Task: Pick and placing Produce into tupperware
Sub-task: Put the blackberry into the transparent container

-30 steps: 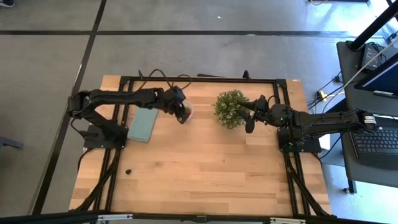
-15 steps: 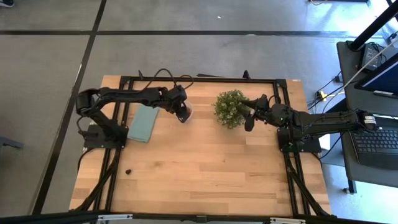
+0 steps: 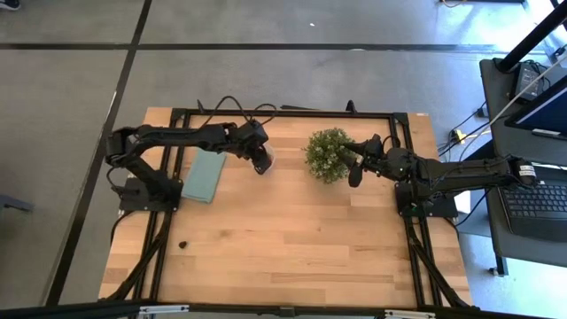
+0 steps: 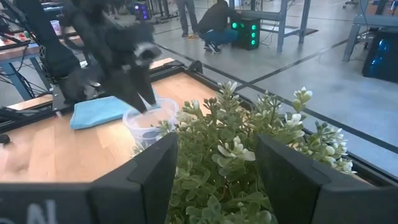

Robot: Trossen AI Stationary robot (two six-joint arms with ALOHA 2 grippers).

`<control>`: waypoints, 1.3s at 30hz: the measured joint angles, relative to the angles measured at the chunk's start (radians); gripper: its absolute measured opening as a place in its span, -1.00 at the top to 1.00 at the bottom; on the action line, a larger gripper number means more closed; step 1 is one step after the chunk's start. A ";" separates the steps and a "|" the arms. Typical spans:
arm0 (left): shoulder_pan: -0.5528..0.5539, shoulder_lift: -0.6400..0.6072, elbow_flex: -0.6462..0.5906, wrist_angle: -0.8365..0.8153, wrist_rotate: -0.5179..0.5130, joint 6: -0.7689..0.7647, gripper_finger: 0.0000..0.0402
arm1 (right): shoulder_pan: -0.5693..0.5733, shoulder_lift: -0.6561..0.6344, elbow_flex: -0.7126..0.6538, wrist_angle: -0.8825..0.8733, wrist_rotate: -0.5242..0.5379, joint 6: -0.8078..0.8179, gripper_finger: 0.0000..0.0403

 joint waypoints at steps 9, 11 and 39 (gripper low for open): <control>-0.125 -0.310 0.010 -0.212 -0.064 -0.050 0.48 | 0.000 0.000 0.000 -0.012 0.000 0.003 -0.08; -0.183 -0.374 0.010 -0.315 -0.145 -0.120 0.50 | 0.000 0.000 0.000 -0.015 0.000 0.003 -0.08; -0.975 -0.264 0.010 -0.988 -0.006 -1.519 0.70 | 0.000 0.000 0.000 -0.021 -0.001 0.060 -0.08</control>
